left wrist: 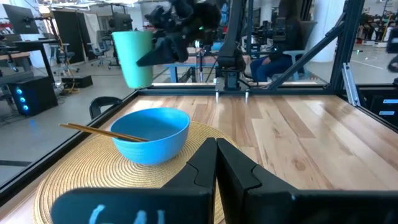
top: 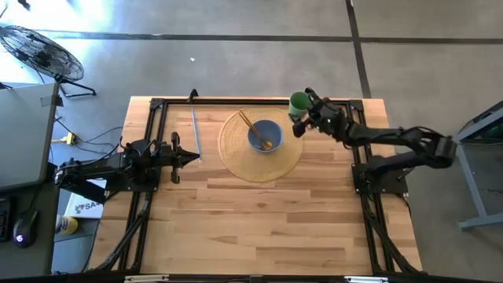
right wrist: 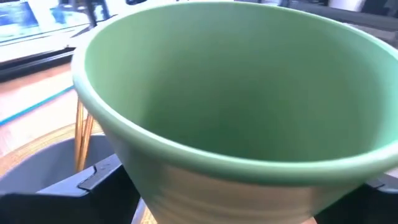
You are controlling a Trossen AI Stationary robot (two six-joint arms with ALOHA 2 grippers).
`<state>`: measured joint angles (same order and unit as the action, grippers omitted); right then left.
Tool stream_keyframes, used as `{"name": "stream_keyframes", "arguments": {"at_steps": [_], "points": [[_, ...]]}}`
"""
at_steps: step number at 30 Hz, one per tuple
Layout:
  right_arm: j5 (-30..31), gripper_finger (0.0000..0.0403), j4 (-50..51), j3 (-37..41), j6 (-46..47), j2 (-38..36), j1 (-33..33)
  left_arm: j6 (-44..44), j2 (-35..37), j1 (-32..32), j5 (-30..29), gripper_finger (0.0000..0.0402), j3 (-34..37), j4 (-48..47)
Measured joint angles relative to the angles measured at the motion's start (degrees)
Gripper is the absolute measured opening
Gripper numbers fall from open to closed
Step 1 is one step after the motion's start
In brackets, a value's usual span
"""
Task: Pick & Place Utensil
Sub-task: Put the green cup to the top right of the blue bowl on the brown mat
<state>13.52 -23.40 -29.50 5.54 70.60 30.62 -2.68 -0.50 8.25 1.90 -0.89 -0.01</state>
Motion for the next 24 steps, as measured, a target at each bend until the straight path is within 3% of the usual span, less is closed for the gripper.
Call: {"name": "stream_keyframes", "arguments": {"at_steps": [7,14,24], "points": [[-14.6,0.036,-7.9,0.0,-5.0,10.0,8.7,0.0,0.0,0.0,0.0,0.0001,0.0,0.0],[-23.4,0.036,-13.4,0.0,-6.6,16.9,14.0,0.0,0.0,0.0,0.0,0.0001,0.0,0.0],[-24.7,0.036,-19.1,0.0,-6.9,25.0,13.5,0.0,0.0,0.0,0.0,0.0001,0.0,0.0]]}}
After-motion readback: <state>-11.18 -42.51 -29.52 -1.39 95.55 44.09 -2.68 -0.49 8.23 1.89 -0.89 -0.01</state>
